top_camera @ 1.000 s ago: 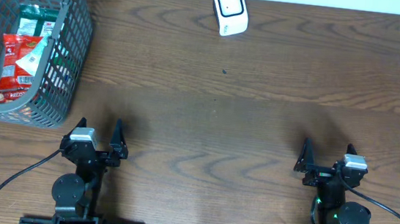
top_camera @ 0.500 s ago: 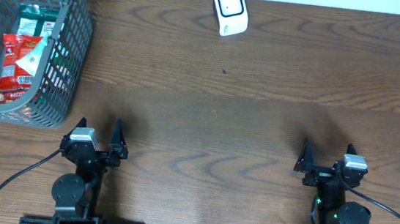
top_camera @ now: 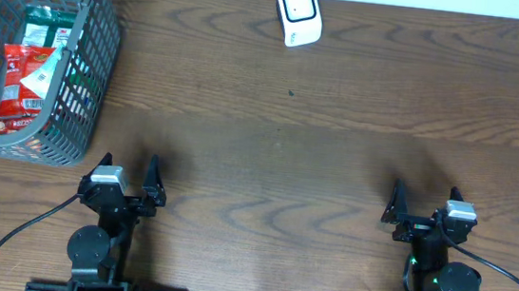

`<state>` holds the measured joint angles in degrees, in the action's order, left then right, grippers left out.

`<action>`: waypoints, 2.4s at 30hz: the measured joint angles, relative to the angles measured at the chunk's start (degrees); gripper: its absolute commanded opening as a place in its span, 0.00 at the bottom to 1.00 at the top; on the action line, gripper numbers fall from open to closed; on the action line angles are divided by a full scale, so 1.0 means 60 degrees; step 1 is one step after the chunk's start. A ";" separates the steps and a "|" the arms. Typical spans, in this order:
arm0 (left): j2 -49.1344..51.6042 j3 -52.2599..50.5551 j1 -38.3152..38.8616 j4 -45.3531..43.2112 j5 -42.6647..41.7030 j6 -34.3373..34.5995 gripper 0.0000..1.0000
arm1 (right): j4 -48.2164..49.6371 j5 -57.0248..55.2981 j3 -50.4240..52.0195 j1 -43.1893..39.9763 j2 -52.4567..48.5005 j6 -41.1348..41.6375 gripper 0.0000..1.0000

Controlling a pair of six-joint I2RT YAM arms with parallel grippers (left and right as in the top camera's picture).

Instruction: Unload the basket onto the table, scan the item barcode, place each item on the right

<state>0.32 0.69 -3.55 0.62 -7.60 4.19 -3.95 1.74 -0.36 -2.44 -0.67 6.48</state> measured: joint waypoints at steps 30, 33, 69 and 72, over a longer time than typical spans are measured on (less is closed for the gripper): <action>0.0000 -0.0004 0.0000 -0.0004 0.0000 0.0000 0.84 | 0.0000 0.0000 0.0000 -0.0004 0.0000 0.0000 0.99; 0.0000 -0.0004 0.0000 -0.0004 0.0000 0.0000 0.85 | 0.0000 0.0000 0.0000 0.0000 0.0000 0.0000 0.99; 0.7796 1.2615 -0.0011 1.1927 -0.1770 0.1297 0.99 | 0.0000 -0.0007 0.0000 -0.0004 -0.0011 0.0004 0.99; 0.8772 1.3923 -0.0007 1.2659 -0.1792 0.1297 1.00 | 0.0000 -0.0007 0.0000 -0.0004 -0.0011 0.0004 0.99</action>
<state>52.95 84.23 -3.60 76.58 -18.35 11.97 -3.95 1.69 -0.36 -2.46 -0.73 6.50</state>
